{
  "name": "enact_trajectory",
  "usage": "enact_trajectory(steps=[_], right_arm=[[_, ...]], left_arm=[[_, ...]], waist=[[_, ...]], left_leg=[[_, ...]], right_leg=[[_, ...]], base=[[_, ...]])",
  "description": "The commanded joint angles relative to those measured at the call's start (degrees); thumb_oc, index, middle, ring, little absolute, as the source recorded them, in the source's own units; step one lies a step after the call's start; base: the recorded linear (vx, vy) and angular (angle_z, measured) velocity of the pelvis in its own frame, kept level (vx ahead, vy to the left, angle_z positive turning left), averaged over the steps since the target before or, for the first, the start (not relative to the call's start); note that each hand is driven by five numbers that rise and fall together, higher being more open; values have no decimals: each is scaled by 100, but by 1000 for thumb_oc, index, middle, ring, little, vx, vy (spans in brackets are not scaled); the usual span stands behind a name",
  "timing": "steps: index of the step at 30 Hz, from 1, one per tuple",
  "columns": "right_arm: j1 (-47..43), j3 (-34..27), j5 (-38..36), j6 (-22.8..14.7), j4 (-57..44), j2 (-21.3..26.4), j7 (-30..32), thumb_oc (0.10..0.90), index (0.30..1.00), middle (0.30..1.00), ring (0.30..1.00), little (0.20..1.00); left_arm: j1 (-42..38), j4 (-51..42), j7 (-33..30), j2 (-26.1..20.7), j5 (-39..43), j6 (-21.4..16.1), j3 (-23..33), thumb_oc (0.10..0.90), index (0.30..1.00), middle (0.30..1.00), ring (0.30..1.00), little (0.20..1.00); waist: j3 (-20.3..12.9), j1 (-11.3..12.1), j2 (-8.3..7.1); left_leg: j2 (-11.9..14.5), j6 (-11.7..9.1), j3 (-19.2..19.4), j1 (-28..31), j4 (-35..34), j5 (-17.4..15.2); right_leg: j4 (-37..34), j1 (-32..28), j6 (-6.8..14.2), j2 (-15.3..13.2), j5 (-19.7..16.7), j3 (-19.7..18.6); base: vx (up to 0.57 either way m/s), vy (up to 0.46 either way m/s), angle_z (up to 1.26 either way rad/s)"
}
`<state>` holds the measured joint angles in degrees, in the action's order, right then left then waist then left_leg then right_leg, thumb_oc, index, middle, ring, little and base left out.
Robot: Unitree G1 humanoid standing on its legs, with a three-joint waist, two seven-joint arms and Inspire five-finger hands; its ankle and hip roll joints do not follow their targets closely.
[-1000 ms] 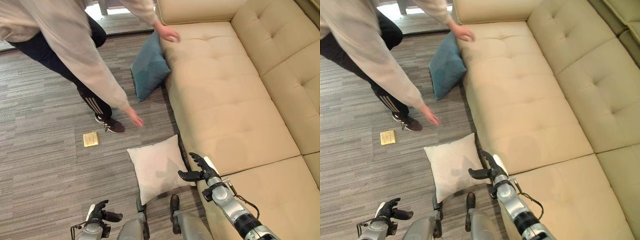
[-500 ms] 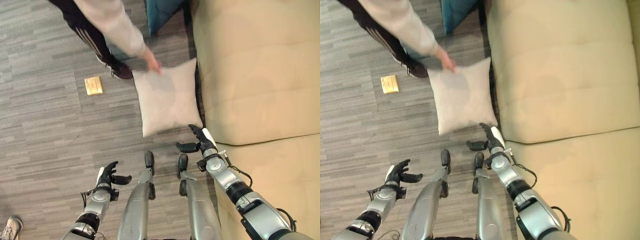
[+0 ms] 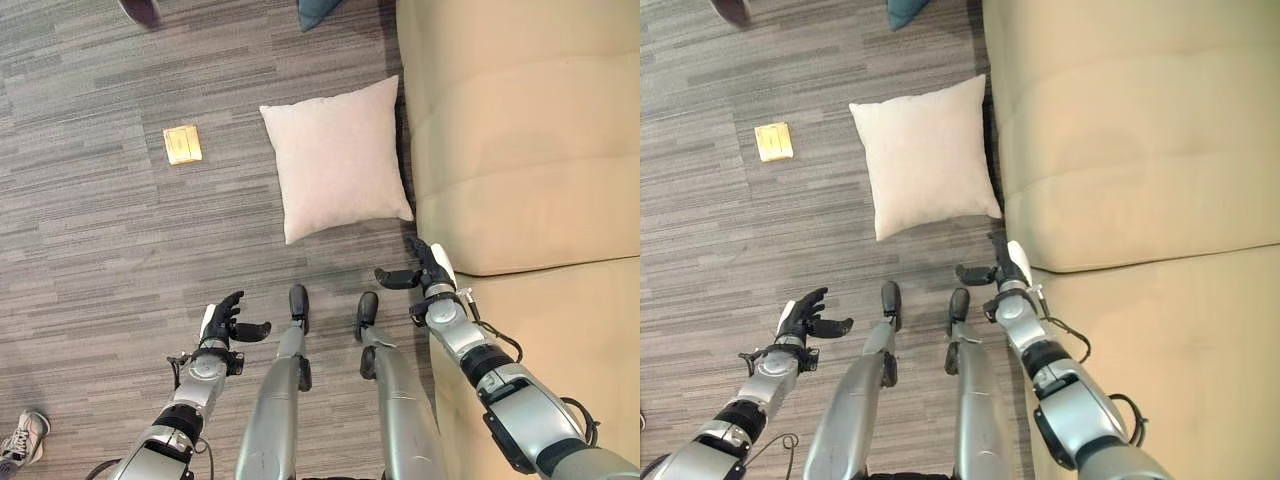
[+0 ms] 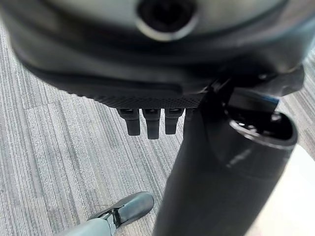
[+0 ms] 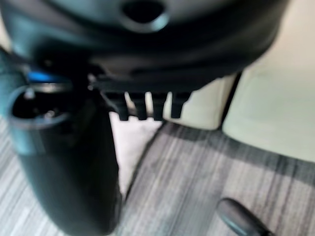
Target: Pick up all the scattered cushions and arrange them neatly on the sofa.
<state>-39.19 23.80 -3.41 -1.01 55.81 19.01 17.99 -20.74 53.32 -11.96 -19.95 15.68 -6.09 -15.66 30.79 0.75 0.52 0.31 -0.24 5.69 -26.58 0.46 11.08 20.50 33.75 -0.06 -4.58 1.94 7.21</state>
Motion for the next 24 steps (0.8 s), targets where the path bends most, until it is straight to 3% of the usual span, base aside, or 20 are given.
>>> enact_trajectory(steps=[1, 12, 18, 24], right_arm=[[300, -73, -109, -227, -291, -2, 163, 800, 900, 900, 900, 900], [1989, -311, 225, -249, -961, -129, -229, 800, 900, 900, 900, 900], [2976, -524, 421, -206, -1056, -86, -520, 800, 900, 900, 900, 900], [3409, -523, 630, -228, -1232, -41, -632, 800, 900, 900, 900, 900]], left_arm=[[478, -64, -115, -30, -120, -133, -22, 800, 900, 900, 900, 900], [1110, 57, 26, 153, -403, 38, 244, 800, 900, 900, 900, 900], [1621, 565, 92, 186, -511, 238, 598, 800, 900, 900, 900, 900], [1892, 745, 124, 207, -641, 315, 748, 800, 900, 900, 900, 900]], waist=[[-299, -4, -57], [-1068, -209, -281], [-1551, -371, -375], [-1801, -440, -469]], left_leg=[[107, -180, 116, 65, 284, -654], [315, -242, 78, 1259, 142, -937], [460, -306, 81, 1978, 94, -1036], [635, -398, 136, 2213, 243, -1092]], right_leg=[[-971, -431, 490, -371, -262, -173], [-1129, -1709, 481, -325, 40, 0], [-1180, -2470, 412, -88, 304, 54], [-1319, -2851, 319, 104, 471, 45]], base=[[83, -72, 0], [127, -53, 1], [108, -73, 3], [63, -125, 4]])
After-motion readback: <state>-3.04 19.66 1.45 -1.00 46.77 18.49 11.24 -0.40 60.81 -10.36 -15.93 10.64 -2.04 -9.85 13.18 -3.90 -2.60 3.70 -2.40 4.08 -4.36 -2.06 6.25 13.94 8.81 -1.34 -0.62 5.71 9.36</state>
